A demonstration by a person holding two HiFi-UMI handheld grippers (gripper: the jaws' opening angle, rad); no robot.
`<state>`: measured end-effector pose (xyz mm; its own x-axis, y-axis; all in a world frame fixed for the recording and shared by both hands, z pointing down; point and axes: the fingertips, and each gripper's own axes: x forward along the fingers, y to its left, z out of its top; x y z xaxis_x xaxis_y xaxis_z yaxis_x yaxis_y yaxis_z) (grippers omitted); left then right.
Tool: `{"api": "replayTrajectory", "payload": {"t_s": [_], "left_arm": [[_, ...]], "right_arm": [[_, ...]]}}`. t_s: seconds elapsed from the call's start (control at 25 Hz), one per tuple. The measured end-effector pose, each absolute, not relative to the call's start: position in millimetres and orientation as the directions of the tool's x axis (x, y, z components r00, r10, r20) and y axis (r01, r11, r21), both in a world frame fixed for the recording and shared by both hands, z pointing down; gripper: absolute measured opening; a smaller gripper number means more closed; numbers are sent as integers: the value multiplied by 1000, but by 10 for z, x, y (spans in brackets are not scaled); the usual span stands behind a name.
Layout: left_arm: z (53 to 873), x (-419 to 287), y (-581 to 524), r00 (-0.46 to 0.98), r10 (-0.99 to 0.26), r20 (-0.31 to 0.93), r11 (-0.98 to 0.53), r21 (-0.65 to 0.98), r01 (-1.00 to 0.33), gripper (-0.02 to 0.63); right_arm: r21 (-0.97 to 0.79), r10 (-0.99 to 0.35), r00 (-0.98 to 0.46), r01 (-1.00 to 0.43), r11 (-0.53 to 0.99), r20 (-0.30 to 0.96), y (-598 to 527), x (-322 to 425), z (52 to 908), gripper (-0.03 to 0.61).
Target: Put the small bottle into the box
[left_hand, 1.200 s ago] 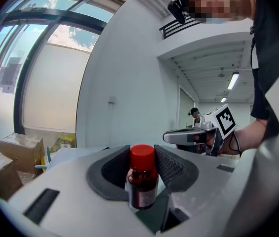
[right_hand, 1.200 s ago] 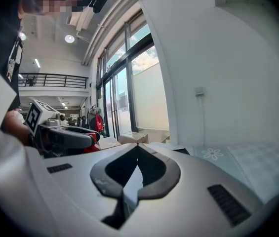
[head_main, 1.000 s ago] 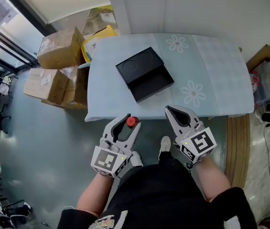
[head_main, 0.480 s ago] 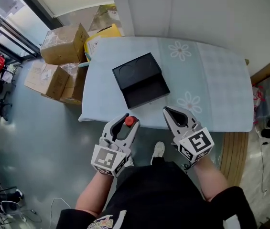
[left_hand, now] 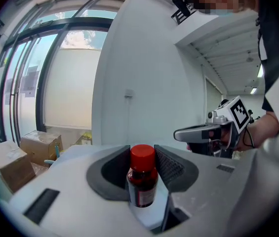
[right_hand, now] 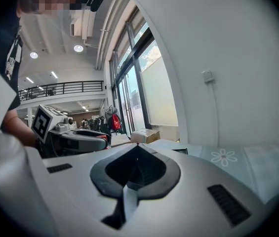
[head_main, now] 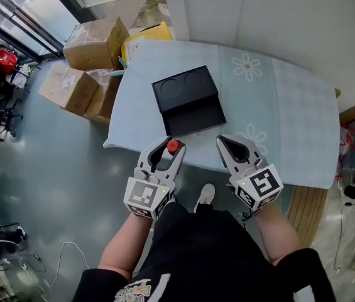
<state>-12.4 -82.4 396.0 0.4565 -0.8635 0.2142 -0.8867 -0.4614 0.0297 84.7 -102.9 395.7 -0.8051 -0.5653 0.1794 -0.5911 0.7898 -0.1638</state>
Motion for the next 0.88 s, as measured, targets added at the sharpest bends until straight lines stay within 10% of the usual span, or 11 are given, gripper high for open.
{"api": "replayTrajectory", "payload": {"t_s": [0.88], "left_arm": [[4454, 5, -1504, 508, -817, 272, -526, 11, -851, 155]], "right_arm": [[-194, -653, -722, -691, 696, 227, -1440, 1084, 4156, 9]]}}
